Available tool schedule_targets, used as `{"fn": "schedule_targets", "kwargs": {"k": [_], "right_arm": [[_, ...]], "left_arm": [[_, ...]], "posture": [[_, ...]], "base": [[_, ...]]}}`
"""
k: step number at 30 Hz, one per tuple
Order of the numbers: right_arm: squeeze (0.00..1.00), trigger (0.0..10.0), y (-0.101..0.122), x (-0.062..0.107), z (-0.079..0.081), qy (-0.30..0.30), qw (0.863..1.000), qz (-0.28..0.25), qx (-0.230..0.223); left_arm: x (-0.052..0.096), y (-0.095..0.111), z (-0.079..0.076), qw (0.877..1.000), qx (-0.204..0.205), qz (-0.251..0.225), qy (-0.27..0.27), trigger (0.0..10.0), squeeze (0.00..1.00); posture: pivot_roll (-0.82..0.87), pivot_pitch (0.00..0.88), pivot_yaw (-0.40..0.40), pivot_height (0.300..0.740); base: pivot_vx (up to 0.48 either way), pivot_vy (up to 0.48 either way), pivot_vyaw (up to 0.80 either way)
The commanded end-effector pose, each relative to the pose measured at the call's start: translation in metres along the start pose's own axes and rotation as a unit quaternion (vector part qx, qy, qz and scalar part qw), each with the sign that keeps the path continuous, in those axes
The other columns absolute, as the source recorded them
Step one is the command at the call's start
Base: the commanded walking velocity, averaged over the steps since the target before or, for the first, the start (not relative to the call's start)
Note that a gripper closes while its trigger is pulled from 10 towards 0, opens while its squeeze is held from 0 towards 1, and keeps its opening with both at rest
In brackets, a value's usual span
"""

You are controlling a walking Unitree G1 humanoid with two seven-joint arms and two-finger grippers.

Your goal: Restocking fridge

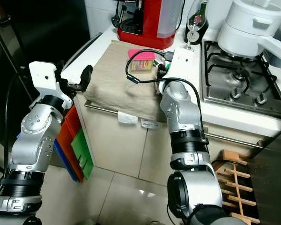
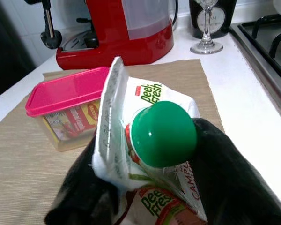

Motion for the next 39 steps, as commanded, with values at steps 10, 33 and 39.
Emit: {"fn": "schedule_targets", "kwargs": {"k": [10, 33, 39], "right_arm": [[0.0, 0.0, 0.032, 0.012, -0.009, 0.009, 0.988, -0.143, 0.056], [0.0, 0.0, -0.001, 0.095, -0.082, -0.068, 0.941, -0.267, 0.196], [0.0, 0.0, -0.027, 0.12, -0.094, -0.089, 0.948, -0.224, 0.21]], "left_arm": [[-0.003, 0.003, -0.005, 1.0, -0.002, -0.003, -0.008, 10.0, 0.0], [-0.006, 0.001, -0.053, 0.995, -0.002, -0.014, -0.096, 10.0, 0.0], [-0.001, -0.02, -0.05, 0.995, 0.031, 0.026, -0.093, 10.0, 0.0]], "posture": [[0.01, 0.0, -0.016, 0.74], [-0.05, 0.0, 0.018, 0.74], [-0.07, 0.0, 0.04, 0.74]], "base": [[0.0, 0.0, 0.0], [0.0, 0.0, 0.0], [0.0, 0.0, 0.0]]}}
Point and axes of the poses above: a point about 5 cm out from each wrist's last joint towards the gripper, its own x axis pointing back from the gripper into the wrist, its own y axis along the axis of the wrist's last joint, z = x × y, the point moved 2 cm from there along -x, pointing out of the wrist towards the gripper, and after that the axes turned 7 degrees about -x, right-handed, at the moved point
